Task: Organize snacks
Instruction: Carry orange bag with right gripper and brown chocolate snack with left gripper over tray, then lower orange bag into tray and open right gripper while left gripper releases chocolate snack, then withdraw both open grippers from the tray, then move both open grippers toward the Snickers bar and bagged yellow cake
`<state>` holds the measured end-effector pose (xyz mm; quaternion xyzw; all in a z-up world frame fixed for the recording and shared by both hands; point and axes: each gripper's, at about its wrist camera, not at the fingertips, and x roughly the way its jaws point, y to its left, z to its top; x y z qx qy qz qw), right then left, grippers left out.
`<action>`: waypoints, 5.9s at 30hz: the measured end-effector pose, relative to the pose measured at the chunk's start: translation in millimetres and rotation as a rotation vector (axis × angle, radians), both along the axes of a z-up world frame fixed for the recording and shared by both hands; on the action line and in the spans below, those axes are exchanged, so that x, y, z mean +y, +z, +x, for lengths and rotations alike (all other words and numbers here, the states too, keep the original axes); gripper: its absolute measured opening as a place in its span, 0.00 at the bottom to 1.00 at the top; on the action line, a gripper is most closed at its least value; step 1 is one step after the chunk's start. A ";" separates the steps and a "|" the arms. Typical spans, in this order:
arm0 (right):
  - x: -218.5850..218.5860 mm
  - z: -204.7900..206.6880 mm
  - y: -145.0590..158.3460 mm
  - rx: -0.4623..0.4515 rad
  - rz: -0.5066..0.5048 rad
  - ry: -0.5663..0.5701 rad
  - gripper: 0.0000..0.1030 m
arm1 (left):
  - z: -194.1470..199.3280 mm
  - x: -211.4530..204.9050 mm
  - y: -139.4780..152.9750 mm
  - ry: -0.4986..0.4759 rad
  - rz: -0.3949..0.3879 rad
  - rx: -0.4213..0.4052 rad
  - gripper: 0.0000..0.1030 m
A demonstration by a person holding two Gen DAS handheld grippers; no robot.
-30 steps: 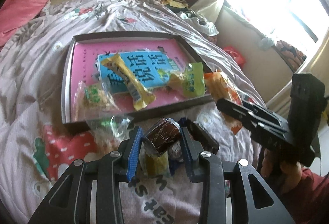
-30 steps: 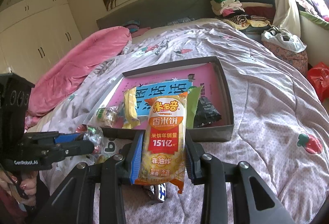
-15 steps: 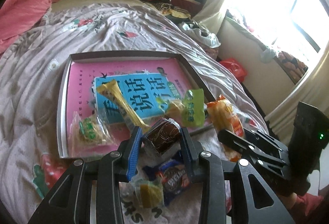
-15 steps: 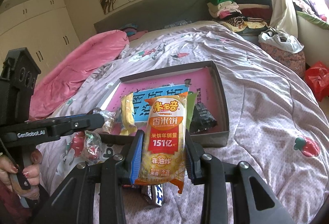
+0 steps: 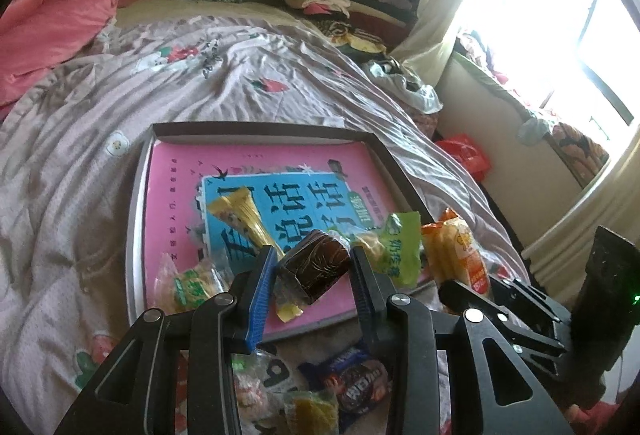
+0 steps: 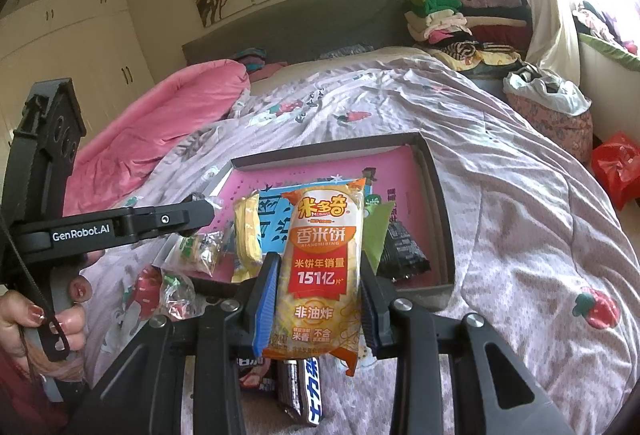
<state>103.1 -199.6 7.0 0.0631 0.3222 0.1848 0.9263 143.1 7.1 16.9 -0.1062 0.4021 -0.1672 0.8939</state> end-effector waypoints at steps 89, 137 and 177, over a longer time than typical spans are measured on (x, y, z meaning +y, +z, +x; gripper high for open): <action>65.7 69.8 -30.0 0.090 -0.113 0.043 0.35 | 19.8 13.7 -42.1 0.042 0.042 0.050 0.37; 35.8 50.3 -11.4 0.085 -0.060 -0.011 0.47 | 10.3 22.4 -21.8 0.054 0.030 0.017 0.72; 18.6 15.8 10.0 0.060 -0.057 -0.025 0.59 | -27.4 6.8 1.9 0.056 0.082 0.003 0.76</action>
